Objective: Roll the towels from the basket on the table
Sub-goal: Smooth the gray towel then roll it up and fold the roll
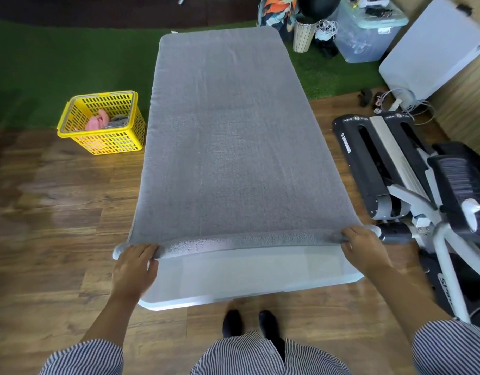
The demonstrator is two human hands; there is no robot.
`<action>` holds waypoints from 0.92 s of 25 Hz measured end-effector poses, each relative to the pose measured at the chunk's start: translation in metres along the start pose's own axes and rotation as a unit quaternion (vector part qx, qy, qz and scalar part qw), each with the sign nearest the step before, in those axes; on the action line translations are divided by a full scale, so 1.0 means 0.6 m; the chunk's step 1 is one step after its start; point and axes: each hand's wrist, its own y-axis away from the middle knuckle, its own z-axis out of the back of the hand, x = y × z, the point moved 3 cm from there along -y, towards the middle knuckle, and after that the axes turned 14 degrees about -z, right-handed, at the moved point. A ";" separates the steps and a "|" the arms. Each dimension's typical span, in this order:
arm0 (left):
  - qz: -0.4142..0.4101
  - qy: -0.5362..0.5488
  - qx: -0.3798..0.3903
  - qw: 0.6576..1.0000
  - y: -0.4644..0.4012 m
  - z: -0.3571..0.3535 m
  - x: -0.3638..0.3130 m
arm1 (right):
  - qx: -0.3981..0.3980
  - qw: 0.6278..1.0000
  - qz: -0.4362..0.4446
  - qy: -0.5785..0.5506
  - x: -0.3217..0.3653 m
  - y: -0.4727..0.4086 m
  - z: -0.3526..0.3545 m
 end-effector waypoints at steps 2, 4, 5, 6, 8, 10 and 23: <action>0.003 -0.012 0.015 1.000 0.003 0.004 0.002 | -0.003 1.000 0.007 0.017 0.001 0.001 0.004; 0.001 -0.018 0.020 1.000 0.008 0.005 0.005 | -0.001 1.000 0.014 0.028 0.001 0.003 0.000; 0.006 -0.013 0.023 1.000 0.008 0.007 0.006 | -0.013 0.999 0.022 0.033 0.003 0.003 0.000; 0.015 -0.015 0.016 1.000 0.004 0.009 0.006 | -0.020 0.999 0.023 0.038 0.007 0.004 0.004; 0.044 -0.021 -0.007 0.999 -0.004 0.011 0.003 | -0.036 0.999 0.014 0.025 0.004 -0.002 0.000; 0.044 -0.002 0.000 0.999 -0.013 0.007 -0.005 | -0.034 0.999 0.011 0.021 -0.001 -0.006 -0.004; 0.006 -0.029 0.046 0.998 -0.014 -0.001 -0.016 | -0.002 0.997 0.038 0.063 0.007 -0.003 -0.010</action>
